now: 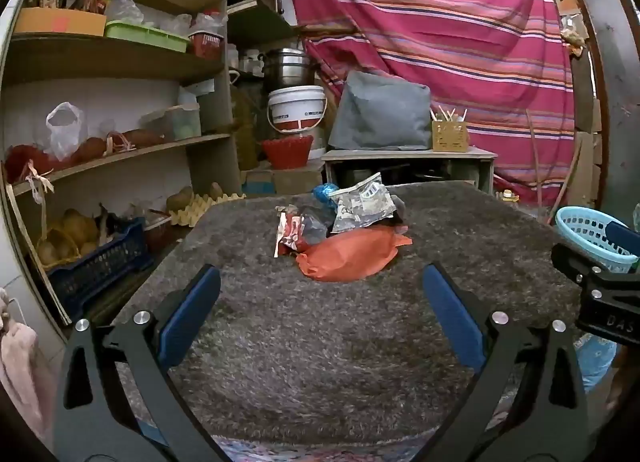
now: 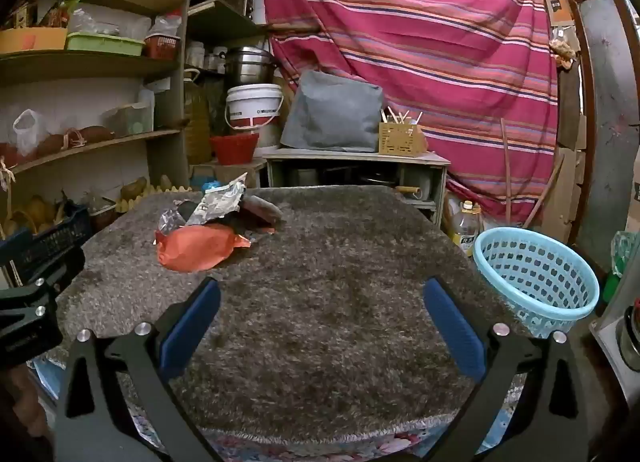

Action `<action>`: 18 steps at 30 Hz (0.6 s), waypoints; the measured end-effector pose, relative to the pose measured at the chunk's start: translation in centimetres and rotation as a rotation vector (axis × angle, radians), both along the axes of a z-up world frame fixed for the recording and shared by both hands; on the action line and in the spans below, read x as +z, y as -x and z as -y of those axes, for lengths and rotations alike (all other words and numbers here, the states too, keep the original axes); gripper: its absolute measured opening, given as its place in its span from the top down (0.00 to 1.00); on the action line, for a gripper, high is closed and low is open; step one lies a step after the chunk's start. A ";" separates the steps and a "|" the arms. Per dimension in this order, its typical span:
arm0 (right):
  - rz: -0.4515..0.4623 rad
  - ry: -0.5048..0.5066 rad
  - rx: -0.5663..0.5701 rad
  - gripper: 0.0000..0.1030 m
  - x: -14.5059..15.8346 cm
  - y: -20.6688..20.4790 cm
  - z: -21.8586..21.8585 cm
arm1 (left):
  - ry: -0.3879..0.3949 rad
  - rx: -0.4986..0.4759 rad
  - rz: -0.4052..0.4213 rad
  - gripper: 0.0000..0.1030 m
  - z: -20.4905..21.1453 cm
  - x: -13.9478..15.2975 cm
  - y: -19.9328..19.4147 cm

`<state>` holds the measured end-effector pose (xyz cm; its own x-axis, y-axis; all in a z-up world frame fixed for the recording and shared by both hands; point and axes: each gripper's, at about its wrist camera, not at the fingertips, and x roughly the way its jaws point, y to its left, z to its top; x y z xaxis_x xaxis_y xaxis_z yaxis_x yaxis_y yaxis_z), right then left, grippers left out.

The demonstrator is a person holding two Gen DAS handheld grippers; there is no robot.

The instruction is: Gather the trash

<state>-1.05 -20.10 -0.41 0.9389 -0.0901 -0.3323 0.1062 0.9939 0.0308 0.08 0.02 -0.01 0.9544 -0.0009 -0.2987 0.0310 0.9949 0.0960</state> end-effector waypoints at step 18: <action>-0.001 0.015 0.006 0.04 0.1 0.0 0.1 | 0.002 0.022 -0.005 0.05 -0.4 -0.6 -0.6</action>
